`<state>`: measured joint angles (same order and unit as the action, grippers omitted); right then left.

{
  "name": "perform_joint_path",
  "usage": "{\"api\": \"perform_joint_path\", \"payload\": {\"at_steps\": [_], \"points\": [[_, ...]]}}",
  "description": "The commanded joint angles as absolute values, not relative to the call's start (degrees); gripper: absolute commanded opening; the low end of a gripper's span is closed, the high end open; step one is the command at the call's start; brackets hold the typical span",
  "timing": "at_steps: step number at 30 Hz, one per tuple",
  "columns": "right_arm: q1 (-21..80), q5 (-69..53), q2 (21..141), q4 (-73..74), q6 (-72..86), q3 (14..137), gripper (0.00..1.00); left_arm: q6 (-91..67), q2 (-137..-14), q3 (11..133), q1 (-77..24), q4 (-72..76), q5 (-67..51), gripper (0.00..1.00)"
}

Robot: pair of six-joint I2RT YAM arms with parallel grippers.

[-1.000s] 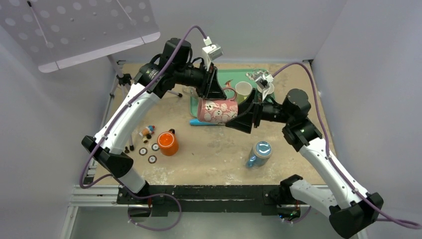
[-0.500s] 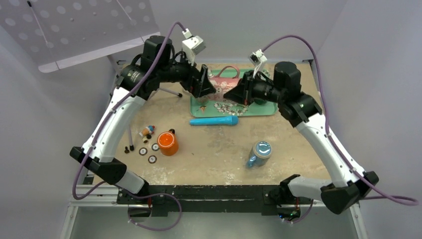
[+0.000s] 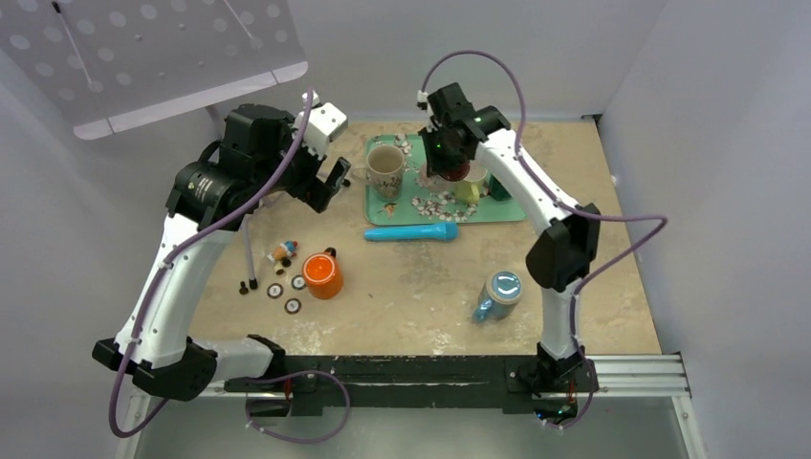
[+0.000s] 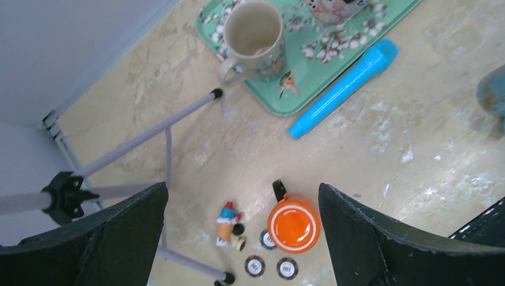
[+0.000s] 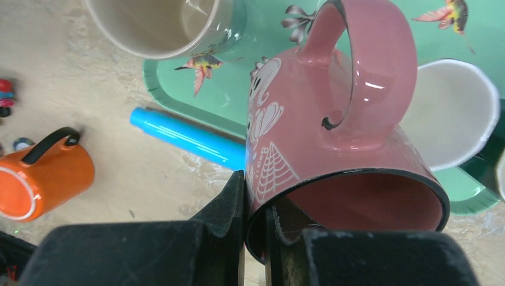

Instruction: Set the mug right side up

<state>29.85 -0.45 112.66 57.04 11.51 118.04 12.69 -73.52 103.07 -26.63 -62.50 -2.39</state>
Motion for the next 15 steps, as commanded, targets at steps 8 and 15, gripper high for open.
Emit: {"api": "perform_joint_path", "payload": {"at_steps": [8,15], "points": [[33.22,6.85,127.37,61.76,12.53,137.59,0.00,15.48,-72.65,101.05,-25.18,-65.07,2.16,1.00],[32.51,8.77,132.01,59.77,11.75,138.56,0.00,15.26,-72.99,101.42,-25.16,-65.21,1.61,1.00]]}}
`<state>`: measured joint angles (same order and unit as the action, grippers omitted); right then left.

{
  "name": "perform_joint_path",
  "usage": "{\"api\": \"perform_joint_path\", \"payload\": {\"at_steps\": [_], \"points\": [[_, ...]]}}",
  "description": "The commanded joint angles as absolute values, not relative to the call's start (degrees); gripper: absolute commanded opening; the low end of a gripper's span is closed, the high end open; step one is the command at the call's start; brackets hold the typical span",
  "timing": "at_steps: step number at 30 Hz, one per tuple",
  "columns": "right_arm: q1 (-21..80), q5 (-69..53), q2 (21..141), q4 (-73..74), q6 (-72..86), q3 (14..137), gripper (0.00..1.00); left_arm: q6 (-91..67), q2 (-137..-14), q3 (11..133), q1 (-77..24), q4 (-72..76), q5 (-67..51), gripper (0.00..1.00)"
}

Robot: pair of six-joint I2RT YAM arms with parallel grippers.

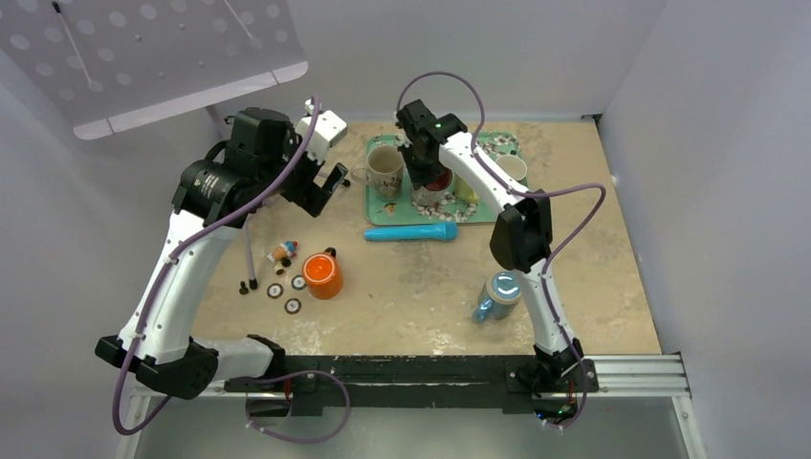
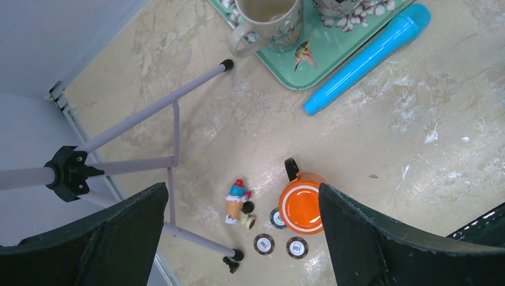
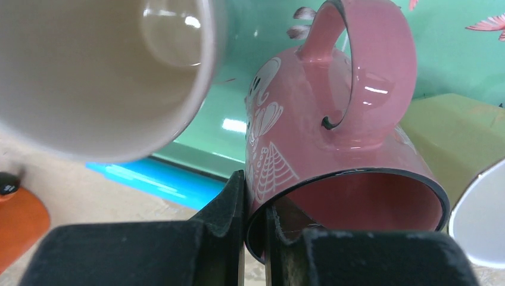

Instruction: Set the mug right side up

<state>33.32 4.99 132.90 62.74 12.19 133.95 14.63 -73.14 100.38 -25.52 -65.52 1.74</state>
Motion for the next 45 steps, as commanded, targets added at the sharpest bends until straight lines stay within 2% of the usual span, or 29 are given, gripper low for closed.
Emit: {"api": "perform_joint_path", "payload": {"at_steps": [1,7,8,9,11,12,16,20,24,25,28,29,32,35,45], "points": [[32.25,8.67,132.58,59.36,11.24,138.56,0.00,15.21,-73.00,101.43,-25.17,-65.21,1.52,1.00],[31.00,7.59,137.07,58.49,9.31,140.72,0.00,15.28,-72.62,101.03,-25.20,-65.30,0.97,1.00],[30.80,7.05,137.27,58.33,9.24,140.75,0.10,15.29,-72.64,101.01,-25.18,-65.40,0.97,1.00],[30.69,6.42,137.10,58.11,9.23,140.60,0.27,15.29,-72.55,100.99,-25.22,-65.39,0.86,1.00],[30.62,5.15,136.17,57.57,8.71,140.29,0.43,15.30,-72.43,100.99,-25.20,-65.54,0.51,1.00],[30.61,4.96,135.43,56.87,8.58,139.99,0.48,15.36,-72.46,100.84,-25.22,-65.64,0.34,1.00],[30.65,4.87,131.02,54.03,7.36,138.82,0.56,15.49,-72.47,100.55,-25.20,-65.57,0.26,1.00],[30.74,7.78,125.58,52.42,6.15,136.89,0.58,15.62,-72.30,100.65,-25.22,-65.73,0.26,1.00],[31.16,7.72,112.44,44.01,4.94,121.12,0.52,15.65,-71.97,100.24,-25.18,-65.73,0.27,1.00],[31.34,6.82,108.83,40.72,4.22,115.73,0.44,15.73,-71.93,100.12,-25.17,-65.80,0.29,1.00],[32.68,4.57,100.93,29.67,0.53,97.59,0.06,16.11,-71.87,100.17,-25.21,-65.79,0.26,1.00],[33.23,4.60,99.51,27.24,-1.60,93.50,0.00,16.21,-72.00,100.13,-25.19,-65.79,0.26,1.00],[33.48,4.31,99.25,22.57,-3.43,87.03,0.00,16.17,-72.30,99.45,-25.11,-65.66,0.26,1.00],[33.46,4.84,103.05,20.70,-1.47,86.51,0.00,15.89,-72.47,98.64,-25.17,-65.53,0.26,1.00],[33.41,19.22,110.00,11.07,6.46,84.02,0.00,16.89,-71.41,97.83,-24.64,-65.73,0.61,1.00]]}}
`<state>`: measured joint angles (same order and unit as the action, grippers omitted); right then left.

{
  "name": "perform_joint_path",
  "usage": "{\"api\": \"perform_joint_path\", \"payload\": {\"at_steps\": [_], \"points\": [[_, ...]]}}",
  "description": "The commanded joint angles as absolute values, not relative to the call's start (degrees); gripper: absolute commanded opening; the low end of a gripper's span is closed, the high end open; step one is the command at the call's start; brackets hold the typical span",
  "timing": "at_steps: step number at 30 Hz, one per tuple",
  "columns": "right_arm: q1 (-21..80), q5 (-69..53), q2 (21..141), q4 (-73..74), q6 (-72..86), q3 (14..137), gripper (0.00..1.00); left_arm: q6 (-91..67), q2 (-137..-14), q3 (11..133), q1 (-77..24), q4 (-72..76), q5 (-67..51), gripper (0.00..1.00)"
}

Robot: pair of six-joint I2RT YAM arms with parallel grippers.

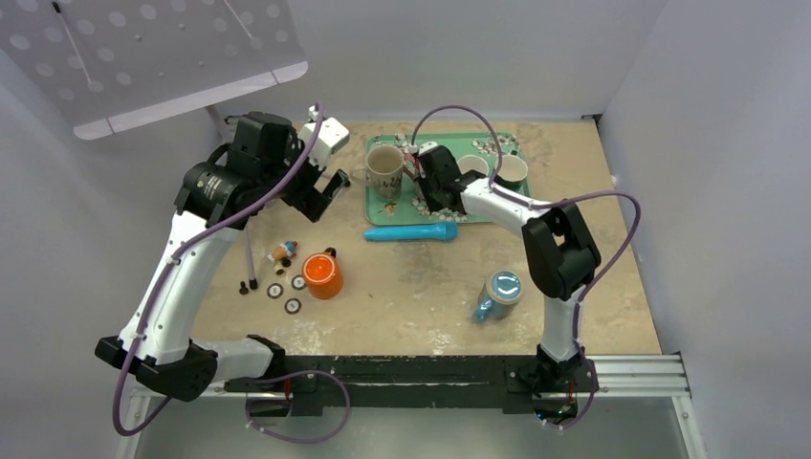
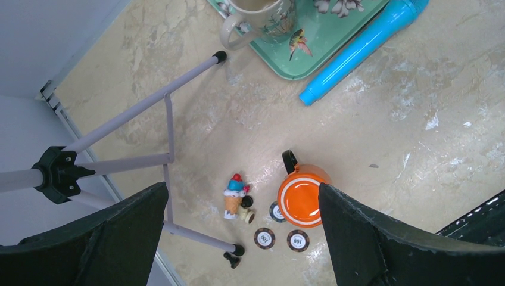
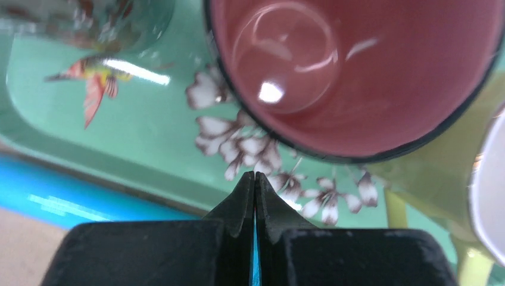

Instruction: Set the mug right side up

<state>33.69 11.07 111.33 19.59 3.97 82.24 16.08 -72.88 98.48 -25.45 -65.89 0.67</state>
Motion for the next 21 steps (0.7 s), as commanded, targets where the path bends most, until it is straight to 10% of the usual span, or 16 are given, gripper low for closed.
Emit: {"api": "perform_joint_path", "payload": {"at_steps": [1,21], "points": [[33.43,20.98,111.08,11.33,6.23,85.33,0.00,16.89,-71.46,97.78,-24.49,-65.64,0.65,1.00],[29.39,19.53,129.86,18.83,7.31,119.13,0.00,17.51,-72.63,98.29,-22.82,-65.50,1.32,1.00]]}}
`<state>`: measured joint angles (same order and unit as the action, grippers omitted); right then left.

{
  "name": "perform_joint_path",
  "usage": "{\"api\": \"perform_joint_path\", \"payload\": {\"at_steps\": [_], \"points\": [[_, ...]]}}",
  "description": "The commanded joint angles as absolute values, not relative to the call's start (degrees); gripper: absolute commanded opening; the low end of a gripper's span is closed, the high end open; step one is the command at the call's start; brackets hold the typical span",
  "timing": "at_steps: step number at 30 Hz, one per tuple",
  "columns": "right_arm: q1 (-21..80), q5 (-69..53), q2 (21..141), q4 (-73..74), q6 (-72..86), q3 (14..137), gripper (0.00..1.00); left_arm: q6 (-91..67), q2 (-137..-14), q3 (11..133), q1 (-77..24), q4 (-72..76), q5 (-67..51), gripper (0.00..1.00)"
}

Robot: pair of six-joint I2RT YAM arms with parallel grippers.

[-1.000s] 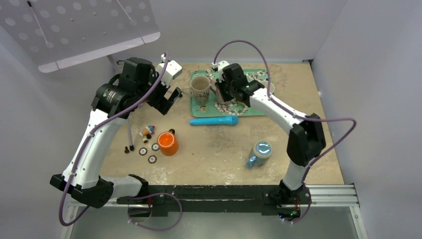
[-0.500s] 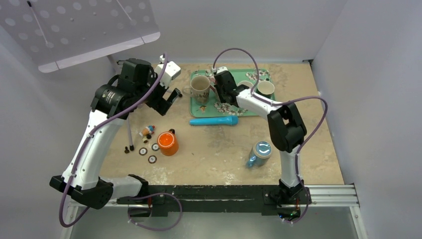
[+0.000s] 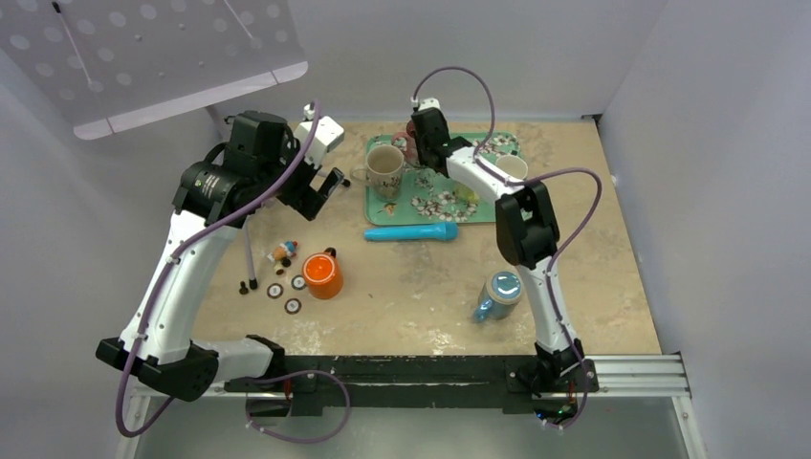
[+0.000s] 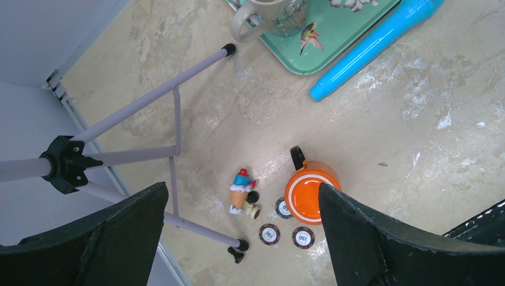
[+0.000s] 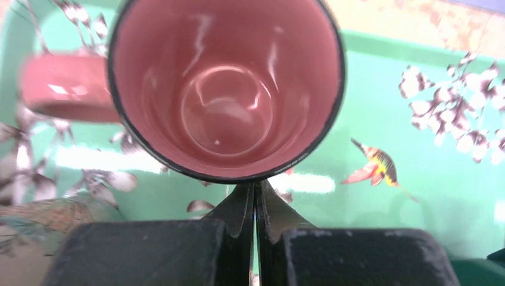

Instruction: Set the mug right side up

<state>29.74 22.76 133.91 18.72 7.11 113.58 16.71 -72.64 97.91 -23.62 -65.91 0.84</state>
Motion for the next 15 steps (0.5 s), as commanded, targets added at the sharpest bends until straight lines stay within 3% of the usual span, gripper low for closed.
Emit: {"api": "perform_joint_path", "payload": {"at_steps": [1,8,15], "points": [[29.47,17.94,127.72,18.26,6.93,117.22,0.00,17.65,-72.60,98.33,-22.85,-65.56,1.40,1.00],[31.11,13.12,106.31,11.12,5.79,89.03,0.00,17.45,-72.47,98.47,-22.68,-65.58,0.85,1.00],[31.35,15.97,92.10,16.42,10.75,72.65,0.00,16.71,-73.15,99.46,-22.68,-65.75,-1.17,1.00]]}}
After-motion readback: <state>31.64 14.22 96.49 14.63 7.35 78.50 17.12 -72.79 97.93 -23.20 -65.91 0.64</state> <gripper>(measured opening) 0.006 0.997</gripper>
